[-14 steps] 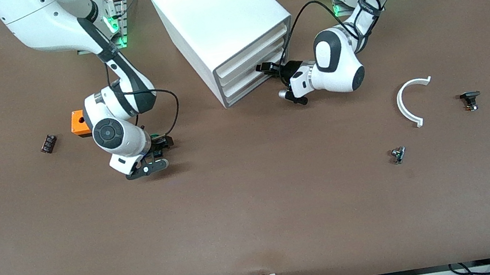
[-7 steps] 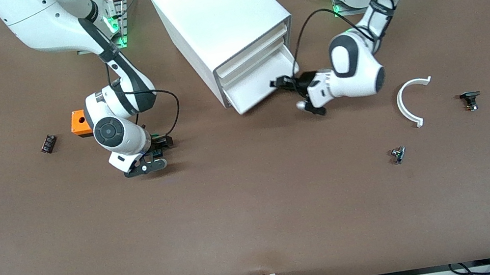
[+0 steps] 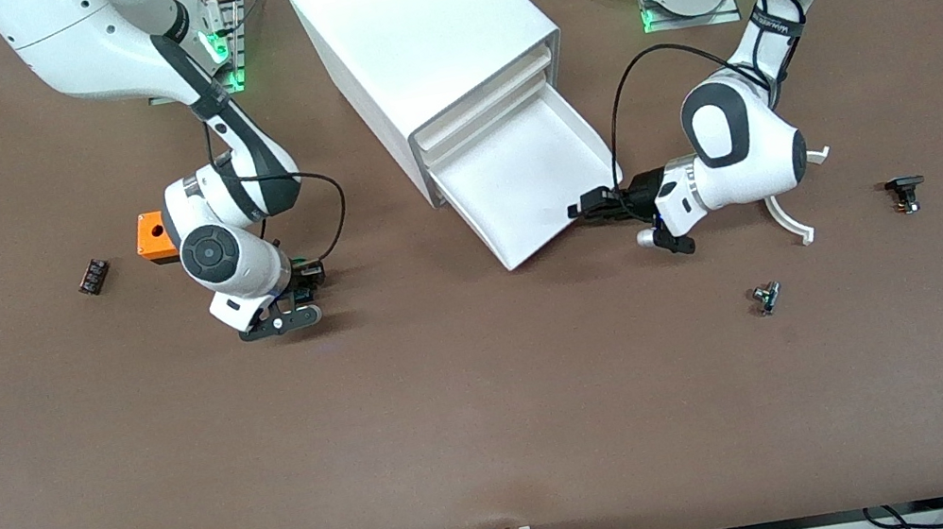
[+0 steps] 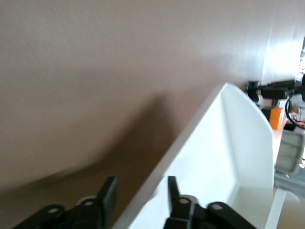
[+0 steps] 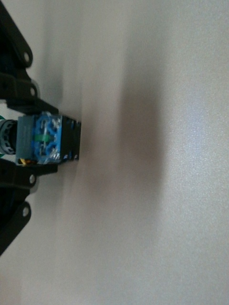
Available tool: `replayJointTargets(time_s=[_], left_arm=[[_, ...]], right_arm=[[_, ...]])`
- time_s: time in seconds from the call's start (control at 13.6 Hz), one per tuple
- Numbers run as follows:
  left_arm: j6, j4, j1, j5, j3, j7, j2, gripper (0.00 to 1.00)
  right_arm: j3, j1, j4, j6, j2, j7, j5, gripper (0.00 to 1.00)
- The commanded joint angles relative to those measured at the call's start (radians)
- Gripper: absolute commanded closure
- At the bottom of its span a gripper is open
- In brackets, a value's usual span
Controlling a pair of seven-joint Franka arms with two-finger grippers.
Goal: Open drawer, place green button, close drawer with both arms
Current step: 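Lift the green button with the right gripper while the left gripper withdraws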
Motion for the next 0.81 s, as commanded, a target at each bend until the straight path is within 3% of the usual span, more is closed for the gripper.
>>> replayJointTargets(time_s=[0.0,0.22,0.51,0.74], left_arm=[[0.029,0.001,0.044,0.025,0.020,-0.030,-0.079,0.00],[0.046,0.004,0.053,0.086,0.053,-0.027,-0.177,0.00],[0.005,0.005,0.058,0.558,0.151,-0.055,-0.361,0.00],[-0.189,0.123,0.065,0.825,0.197,-0.056,-0.468,0.00]], right_arm=[[0.000,0.004,-0.003,0.007,-0.008,-0.004,0.004,0.68],[0.002,0.004,0.032,-0.006,-0.017,-0.016,0.004,0.72],[0.002,0.004,0.139,-0.092,-0.049,-0.127,0.003,0.72],[0.017,0.014,0.280,-0.201,-0.047,-0.229,0.006,0.71]])
